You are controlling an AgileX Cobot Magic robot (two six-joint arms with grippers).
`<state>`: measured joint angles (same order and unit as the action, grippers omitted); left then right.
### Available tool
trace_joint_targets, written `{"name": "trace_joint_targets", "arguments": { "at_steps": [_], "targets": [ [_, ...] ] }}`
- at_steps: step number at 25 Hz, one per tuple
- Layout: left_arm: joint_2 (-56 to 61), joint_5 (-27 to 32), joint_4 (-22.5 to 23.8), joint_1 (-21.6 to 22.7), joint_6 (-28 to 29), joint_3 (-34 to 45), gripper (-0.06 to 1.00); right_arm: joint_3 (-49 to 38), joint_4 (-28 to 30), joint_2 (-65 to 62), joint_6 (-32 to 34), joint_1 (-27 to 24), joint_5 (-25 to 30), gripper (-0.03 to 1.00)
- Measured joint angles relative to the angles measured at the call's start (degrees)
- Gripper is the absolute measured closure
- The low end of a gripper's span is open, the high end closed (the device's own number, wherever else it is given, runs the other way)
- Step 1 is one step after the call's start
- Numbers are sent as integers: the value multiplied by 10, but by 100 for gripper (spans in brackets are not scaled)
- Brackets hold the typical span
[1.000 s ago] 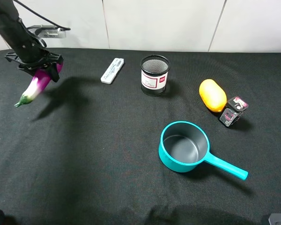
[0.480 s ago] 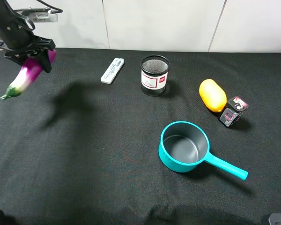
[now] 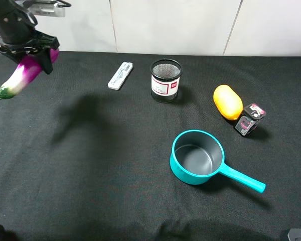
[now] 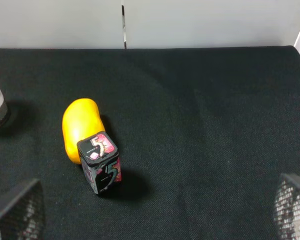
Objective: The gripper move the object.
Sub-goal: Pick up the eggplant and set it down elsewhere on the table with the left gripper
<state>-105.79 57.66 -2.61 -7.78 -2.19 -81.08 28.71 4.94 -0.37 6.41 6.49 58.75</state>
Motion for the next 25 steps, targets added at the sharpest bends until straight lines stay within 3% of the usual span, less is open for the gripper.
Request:
{"name": "trace_joint_targets", "arguments": {
  "at_steps": [25],
  "targets": [
    [8, -22, 30, -210, 120, 0, 36, 0, 0, 0, 0, 0, 0, 27]
  ]
}}
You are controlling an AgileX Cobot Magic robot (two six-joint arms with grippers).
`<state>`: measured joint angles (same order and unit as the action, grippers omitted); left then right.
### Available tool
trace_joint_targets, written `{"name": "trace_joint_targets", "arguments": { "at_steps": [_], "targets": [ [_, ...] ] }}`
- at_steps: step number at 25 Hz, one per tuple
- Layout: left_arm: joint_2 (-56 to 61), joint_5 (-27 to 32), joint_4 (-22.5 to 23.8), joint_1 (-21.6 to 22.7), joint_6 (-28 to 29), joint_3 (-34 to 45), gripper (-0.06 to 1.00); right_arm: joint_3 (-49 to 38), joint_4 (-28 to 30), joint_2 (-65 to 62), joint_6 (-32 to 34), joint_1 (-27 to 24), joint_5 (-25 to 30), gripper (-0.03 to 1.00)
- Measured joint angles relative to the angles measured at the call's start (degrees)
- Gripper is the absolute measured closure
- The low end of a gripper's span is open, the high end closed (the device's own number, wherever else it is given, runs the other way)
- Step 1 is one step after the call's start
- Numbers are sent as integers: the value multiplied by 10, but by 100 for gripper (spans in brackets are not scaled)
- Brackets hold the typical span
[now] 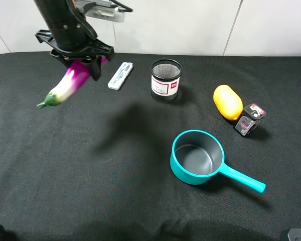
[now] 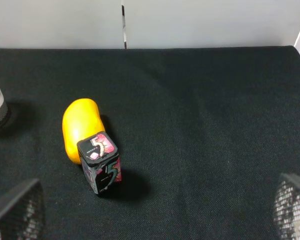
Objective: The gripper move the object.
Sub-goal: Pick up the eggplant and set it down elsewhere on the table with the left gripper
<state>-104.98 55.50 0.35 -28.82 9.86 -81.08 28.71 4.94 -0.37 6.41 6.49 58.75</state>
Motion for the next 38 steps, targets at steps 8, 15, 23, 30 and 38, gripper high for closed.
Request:
{"name": "trace_joint_targets", "arguments": {
  "at_steps": [8, 15, 23, 30, 38],
  "targets": [
    [0, -13, 0, -47, 21, 0, 36, 0, 0, 0, 0, 0, 0, 27],
    [-1, -28, 1, -85, 39, 1, 36, 0, 0, 0, 0, 0, 0, 27],
    [-20, -48, 2, -130, 60, 2, 36, 0, 0, 0, 0, 0, 0, 27],
    [-45, -61, 1, -162, 73, 3, 36, 0, 0, 0, 0, 0, 0, 27],
    [-75, -89, -3, -187, 78, 3, 36, 0, -1, 0, 0, 0, 0, 27]
  ]
}}
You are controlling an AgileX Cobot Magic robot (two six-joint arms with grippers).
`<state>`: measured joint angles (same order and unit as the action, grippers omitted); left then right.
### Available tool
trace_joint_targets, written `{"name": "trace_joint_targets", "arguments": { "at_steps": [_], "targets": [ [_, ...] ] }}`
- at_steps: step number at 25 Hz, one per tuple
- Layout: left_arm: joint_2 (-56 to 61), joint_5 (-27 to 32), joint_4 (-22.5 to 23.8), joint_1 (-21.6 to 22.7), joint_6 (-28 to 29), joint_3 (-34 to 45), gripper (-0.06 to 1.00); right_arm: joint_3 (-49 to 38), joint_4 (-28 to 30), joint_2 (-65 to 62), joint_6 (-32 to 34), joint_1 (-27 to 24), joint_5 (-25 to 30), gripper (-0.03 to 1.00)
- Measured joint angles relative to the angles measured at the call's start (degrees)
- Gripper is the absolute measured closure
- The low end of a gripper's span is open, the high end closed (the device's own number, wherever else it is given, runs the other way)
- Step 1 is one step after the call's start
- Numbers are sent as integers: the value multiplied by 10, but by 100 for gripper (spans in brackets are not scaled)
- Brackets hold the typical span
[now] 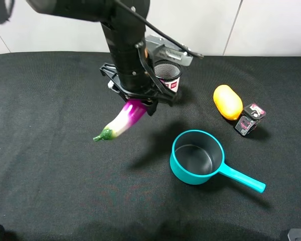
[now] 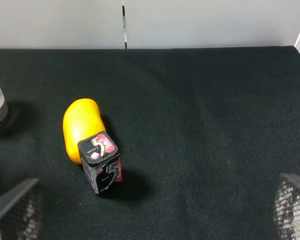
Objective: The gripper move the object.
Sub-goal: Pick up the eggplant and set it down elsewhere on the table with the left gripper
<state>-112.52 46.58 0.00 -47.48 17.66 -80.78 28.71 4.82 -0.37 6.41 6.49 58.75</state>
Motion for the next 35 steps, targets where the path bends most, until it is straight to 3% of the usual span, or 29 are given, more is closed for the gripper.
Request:
{"name": "trace_joint_targets", "arguments": {
  "at_steps": [23, 35],
  "targets": [
    [-81, -69, -13, -51, 17, 0, 36, 0, -1, 0, 0, 0, 0, 27],
    [-99, -74, -13, -53, 18, 1, 36, 0, -1, 0, 0, 0, 0, 27]
  ]
}}
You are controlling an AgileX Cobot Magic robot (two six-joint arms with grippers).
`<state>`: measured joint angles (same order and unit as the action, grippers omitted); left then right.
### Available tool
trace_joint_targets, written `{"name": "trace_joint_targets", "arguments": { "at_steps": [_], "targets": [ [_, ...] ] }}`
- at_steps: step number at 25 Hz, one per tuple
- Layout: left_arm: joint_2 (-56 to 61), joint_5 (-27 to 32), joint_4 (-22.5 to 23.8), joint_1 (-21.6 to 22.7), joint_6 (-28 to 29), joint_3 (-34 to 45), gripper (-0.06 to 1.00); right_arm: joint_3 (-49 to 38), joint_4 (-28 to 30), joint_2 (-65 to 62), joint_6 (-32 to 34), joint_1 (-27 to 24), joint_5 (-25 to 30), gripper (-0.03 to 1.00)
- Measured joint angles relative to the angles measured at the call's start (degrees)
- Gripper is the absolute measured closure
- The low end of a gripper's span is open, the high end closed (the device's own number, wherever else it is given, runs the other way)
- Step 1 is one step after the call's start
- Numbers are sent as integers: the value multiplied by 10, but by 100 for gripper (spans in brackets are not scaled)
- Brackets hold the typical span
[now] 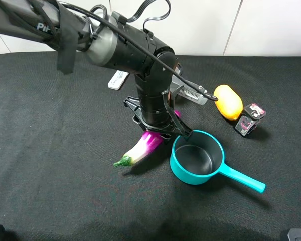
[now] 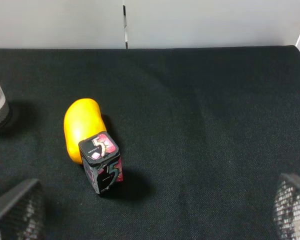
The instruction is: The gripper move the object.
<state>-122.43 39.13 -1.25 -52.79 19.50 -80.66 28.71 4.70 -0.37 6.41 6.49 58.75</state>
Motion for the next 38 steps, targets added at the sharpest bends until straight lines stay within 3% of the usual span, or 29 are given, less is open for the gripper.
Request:
{"name": "trace_joint_targets", "arguments": {
  "at_steps": [17, 27, 38],
  "targets": [
    [0, -10, 0, 0, 1, 9, 36, 0, 0, 0, 0, 0, 0, 27],
    [0, -10, 0, 0, 1, 9, 19, 0, 0, 0, 0, 0, 0, 27],
    [0, 1, 0, 0, 4, 9, 17, 0, -1, 0, 0, 0, 0, 27]
  ]
}}
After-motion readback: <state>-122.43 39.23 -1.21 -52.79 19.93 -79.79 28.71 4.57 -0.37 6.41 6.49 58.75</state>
